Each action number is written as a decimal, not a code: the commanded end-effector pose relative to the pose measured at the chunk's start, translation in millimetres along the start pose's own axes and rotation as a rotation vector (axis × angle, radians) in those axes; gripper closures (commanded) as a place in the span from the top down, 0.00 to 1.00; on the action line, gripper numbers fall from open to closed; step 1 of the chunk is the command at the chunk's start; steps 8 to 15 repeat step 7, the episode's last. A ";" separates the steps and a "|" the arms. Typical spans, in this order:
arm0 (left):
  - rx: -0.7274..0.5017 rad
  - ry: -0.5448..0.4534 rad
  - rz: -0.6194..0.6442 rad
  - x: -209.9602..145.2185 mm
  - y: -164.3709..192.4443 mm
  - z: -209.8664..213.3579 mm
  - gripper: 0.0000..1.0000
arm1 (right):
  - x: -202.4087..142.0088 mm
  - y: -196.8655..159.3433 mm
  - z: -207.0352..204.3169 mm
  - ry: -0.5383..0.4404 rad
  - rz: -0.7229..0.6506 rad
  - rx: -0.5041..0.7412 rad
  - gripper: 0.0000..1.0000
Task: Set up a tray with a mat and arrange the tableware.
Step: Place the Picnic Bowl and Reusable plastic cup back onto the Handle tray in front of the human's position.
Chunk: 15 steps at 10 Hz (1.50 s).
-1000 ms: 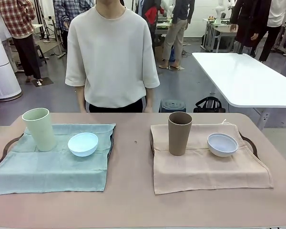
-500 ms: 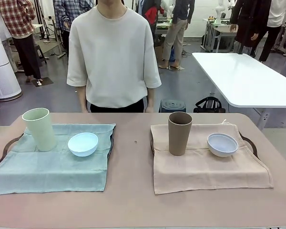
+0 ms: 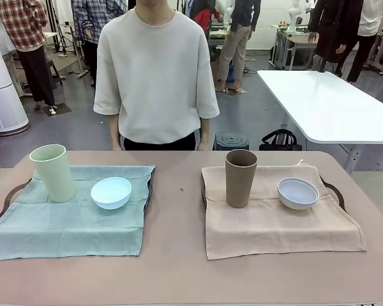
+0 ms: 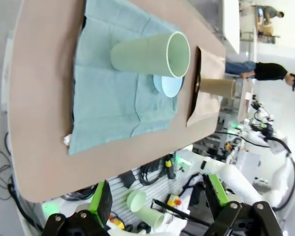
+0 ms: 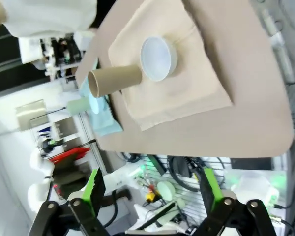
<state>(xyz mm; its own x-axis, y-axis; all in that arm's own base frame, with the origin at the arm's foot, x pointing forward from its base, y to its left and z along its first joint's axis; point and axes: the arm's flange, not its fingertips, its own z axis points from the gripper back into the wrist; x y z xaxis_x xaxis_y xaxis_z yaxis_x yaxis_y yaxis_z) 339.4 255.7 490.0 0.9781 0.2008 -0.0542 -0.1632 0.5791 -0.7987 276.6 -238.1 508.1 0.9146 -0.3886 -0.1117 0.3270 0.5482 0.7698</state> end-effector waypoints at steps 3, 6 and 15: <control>-0.022 0.010 0.006 1.2 5.1 3.3 1.00 | 6.9 -9.7 -2.7 0.019 -0.019 0.037 1.00; -0.022 0.010 0.006 1.2 5.1 3.3 1.00 | 6.9 -9.7 -2.7 0.019 -0.019 0.037 1.00; -0.022 0.010 0.006 1.2 5.1 3.3 1.00 | 6.9 -9.7 -2.7 0.019 -0.019 0.037 1.00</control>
